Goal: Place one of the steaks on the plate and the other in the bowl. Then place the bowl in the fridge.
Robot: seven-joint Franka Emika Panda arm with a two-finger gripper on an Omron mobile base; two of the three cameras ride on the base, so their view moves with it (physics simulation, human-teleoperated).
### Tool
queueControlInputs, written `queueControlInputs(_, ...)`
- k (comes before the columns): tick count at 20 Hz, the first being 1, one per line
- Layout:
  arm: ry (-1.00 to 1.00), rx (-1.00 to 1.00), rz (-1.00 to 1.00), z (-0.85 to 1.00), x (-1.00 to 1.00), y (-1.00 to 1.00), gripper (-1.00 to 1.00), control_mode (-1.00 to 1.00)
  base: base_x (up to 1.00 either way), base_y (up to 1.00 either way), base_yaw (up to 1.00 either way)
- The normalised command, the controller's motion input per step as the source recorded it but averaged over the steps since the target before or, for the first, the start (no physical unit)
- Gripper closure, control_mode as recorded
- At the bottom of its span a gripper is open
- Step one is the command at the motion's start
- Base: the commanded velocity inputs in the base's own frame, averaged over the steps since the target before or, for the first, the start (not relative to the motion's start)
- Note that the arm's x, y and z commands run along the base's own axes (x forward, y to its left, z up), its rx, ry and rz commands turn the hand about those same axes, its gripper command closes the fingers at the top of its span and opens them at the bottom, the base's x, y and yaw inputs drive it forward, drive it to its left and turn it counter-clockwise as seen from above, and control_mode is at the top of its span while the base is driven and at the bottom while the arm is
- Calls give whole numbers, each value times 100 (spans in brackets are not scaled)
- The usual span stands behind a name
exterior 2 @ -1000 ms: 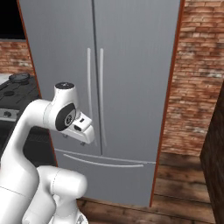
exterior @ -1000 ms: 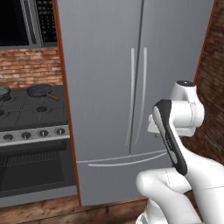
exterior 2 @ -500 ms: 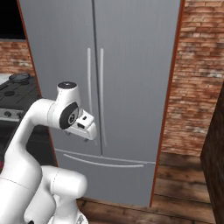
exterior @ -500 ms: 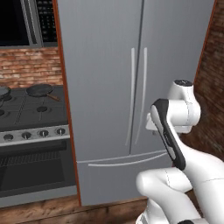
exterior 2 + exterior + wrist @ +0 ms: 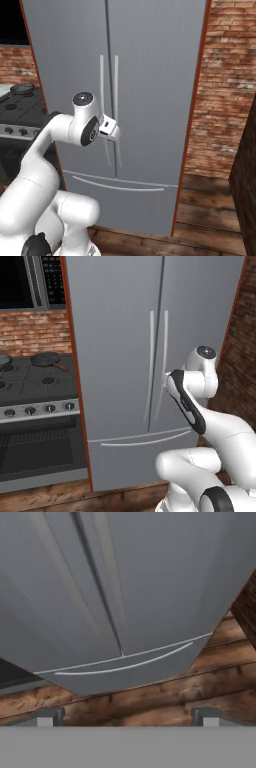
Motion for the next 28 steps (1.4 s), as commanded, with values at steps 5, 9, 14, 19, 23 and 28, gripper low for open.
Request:
queueControlInputs(5, -2, -16, -19, 2, 96, -8, -100, -100, 0, 0, 0)
queueControlInputs(9, 7, 0, 0, 10, 31, -9, -100, -100, 0, 0, 0)
queueControlInputs(14, -1, 17, 1, 0, 2, -19, -100, -100, 0, 0, 0)
queueControlInputs(19, 0, 9, 9, -7, 55, -27, -100, -100, 0, 0, 0)
queueControlInputs(23, -4, -1, 5, -6, 47, -4, -100, -100, 0, 0, 0)
queueControlInputs(28, 0, 0, 0, 0, 40, 7, -100, -100, 0, 0, 0)
